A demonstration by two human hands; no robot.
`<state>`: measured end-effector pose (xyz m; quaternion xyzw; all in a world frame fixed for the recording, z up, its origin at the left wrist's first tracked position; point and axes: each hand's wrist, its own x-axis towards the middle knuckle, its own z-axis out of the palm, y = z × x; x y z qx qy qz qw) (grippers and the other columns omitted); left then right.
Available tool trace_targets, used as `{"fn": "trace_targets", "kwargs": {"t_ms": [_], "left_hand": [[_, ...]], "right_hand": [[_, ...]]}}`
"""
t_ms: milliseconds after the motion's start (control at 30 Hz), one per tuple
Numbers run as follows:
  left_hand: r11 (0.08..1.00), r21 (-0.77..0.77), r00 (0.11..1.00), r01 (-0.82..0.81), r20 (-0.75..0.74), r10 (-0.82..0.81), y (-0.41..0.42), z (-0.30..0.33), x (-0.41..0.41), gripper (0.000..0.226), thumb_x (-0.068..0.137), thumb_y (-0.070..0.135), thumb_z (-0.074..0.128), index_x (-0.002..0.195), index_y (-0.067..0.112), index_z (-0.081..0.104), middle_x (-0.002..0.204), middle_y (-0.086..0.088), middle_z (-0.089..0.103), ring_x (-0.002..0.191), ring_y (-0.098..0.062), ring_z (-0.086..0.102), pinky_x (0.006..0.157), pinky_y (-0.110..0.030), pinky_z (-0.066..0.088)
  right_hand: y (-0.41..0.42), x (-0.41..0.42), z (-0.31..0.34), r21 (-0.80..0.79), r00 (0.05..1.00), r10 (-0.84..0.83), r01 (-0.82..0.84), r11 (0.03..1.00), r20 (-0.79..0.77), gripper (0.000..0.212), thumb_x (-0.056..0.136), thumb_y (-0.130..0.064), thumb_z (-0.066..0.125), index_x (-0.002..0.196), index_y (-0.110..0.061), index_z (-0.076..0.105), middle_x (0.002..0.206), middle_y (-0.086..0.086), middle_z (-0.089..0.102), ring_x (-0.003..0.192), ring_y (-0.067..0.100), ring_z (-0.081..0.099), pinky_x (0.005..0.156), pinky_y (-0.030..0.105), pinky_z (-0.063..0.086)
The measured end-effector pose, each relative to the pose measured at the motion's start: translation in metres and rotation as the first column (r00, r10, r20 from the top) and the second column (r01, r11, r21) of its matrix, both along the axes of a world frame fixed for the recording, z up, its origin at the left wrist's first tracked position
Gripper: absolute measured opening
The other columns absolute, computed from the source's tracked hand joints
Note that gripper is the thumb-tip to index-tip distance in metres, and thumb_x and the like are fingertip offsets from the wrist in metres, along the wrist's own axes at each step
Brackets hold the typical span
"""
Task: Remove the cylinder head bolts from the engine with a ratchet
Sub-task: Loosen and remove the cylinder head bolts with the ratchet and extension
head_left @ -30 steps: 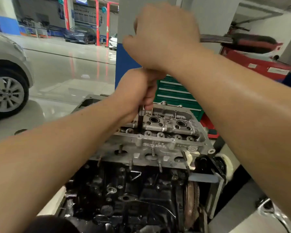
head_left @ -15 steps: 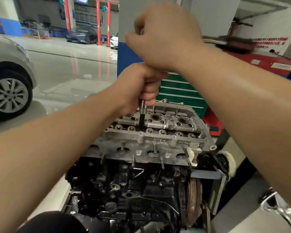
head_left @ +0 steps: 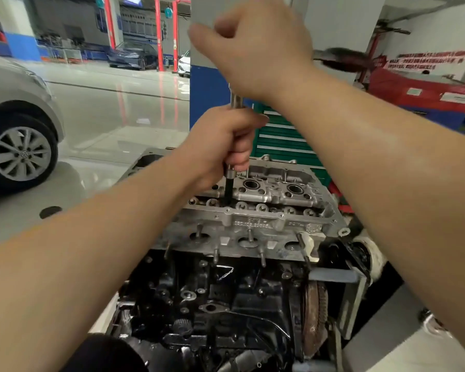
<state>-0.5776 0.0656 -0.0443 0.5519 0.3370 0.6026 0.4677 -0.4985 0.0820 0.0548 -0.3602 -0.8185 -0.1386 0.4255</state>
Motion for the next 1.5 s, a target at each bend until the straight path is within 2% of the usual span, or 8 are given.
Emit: {"fn": "trace_targets", "kwargs": {"t_ms": [100, 233, 367, 567, 800, 1033, 1267, 1500], "left_hand": [[0.999, -0.032, 0.993, 0.042, -0.105, -0.045, 0.001, 0.003, -0.006, 0.035, 0.088, 0.025, 0.064, 0.063, 0.021, 0.041, 0.045, 0.002, 0.03, 0.041, -0.018, 0.027, 0.051, -0.03, 0.034], [0.806, 0.256, 0.709, -0.534, -0.384, 0.592, -0.003, -0.006, 0.009, 0.037, 0.07, 0.041, 0.061, 0.1, 0.02, 0.057, 0.077, 0.005, 0.068, 0.064, -0.009, 0.066, 0.058, -0.029, 0.047], [0.799, 0.186, 0.801, -0.572, -0.083, 0.593, -0.003, -0.016, 0.029, 0.036, 0.073, 0.033, 0.058, 0.103, 0.014, 0.058, 0.079, 0.0, 0.066, 0.063, -0.01, 0.06, 0.058, -0.027, 0.046], [0.976, -0.025, 0.974, 0.218, -0.063, -0.219, 0.004, 0.005, -0.009, 0.032, 0.09, 0.021, 0.059, 0.065, 0.022, 0.039, 0.046, 0.006, 0.027, 0.041, -0.015, 0.022, 0.048, -0.028, 0.027], [0.787, 0.258, 0.756, -0.56, -0.229, 0.613, -0.004, -0.011, 0.028, 0.022, 0.06, 0.04, 0.053, 0.075, 0.025, 0.046, 0.056, 0.014, 0.05, 0.05, -0.005, 0.042, 0.051, -0.026, 0.031], [0.985, -0.046, 0.986, 0.167, -0.005, -0.168, 0.003, 0.009, -0.007, 0.035, 0.085, 0.019, 0.058, 0.06, 0.025, 0.034, 0.045, 0.007, 0.021, 0.038, -0.012, 0.017, 0.045, -0.023, 0.024], [0.728, 0.282, 0.742, -0.625, -0.076, 0.666, -0.007, -0.013, 0.028, 0.023, 0.073, 0.039, 0.061, 0.093, 0.028, 0.057, 0.069, 0.023, 0.065, 0.065, 0.006, 0.06, 0.056, -0.015, 0.044], [0.995, 0.0, 0.994, 0.102, -0.038, -0.102, 0.003, 0.009, -0.003, 0.035, 0.079, 0.014, 0.054, 0.063, 0.023, 0.025, 0.045, 0.006, 0.019, 0.041, -0.015, 0.013, 0.048, -0.024, 0.017]], "right_hand": [[0.004, 0.003, 0.001, -0.196, 0.947, 0.288, -0.312, 0.93, -0.143, 0.048, 0.099, -0.033, 0.055, 0.069, 0.003, 0.059, 0.075, 0.029, 0.059, 0.065, 0.029, 0.048, 0.066, 0.046, 0.048], [0.006, -0.016, 0.0, 0.122, 0.957, -0.286, 0.279, 0.953, 0.05, 0.026, 0.091, -0.036, 0.048, 0.071, -0.019, 0.043, 0.069, 0.002, 0.043, 0.074, 0.029, 0.045, 0.057, 0.034, 0.031], [-0.004, -0.02, -0.006, 0.277, 0.914, -0.404, 0.376, 0.884, 0.048, 0.032, 0.087, -0.038, 0.049, 0.064, -0.019, 0.037, 0.058, -0.006, 0.028, 0.059, 0.022, 0.04, 0.051, 0.027, 0.018], [0.009, 0.011, 0.0, -0.217, 0.937, 0.293, -0.332, 0.918, -0.192, 0.044, 0.093, -0.035, 0.057, 0.064, -0.003, 0.063, 0.064, 0.02, 0.06, 0.057, 0.023, 0.048, 0.058, 0.039, 0.043], [-0.003, -0.01, -0.012, 0.285, 0.909, -0.414, 0.386, 0.877, 0.043, 0.024, 0.09, -0.034, 0.049, 0.071, -0.022, 0.056, 0.067, -0.007, 0.041, 0.072, 0.028, 0.052, 0.057, 0.03, 0.027], [0.006, 0.006, 0.002, -0.272, 0.934, 0.326, -0.355, 0.894, -0.146, 0.039, 0.094, -0.031, 0.06, 0.058, -0.017, 0.051, 0.054, -0.003, 0.049, 0.054, 0.013, 0.044, 0.055, 0.027, 0.036], [-0.004, -0.016, -0.013, 0.222, 0.935, -0.352, 0.332, 0.917, 0.054, 0.035, 0.091, -0.023, 0.046, 0.061, -0.023, 0.029, 0.061, -0.007, 0.028, 0.07, 0.023, 0.043, 0.058, 0.024, 0.023], [0.003, 0.002, -0.003, -0.126, 0.997, 0.078, -0.08, 0.989, -0.021, 0.034, 0.082, -0.034, 0.056, 0.06, -0.02, 0.036, 0.061, 0.002, 0.042, 0.064, 0.02, 0.042, 0.056, 0.027, 0.03]]}}
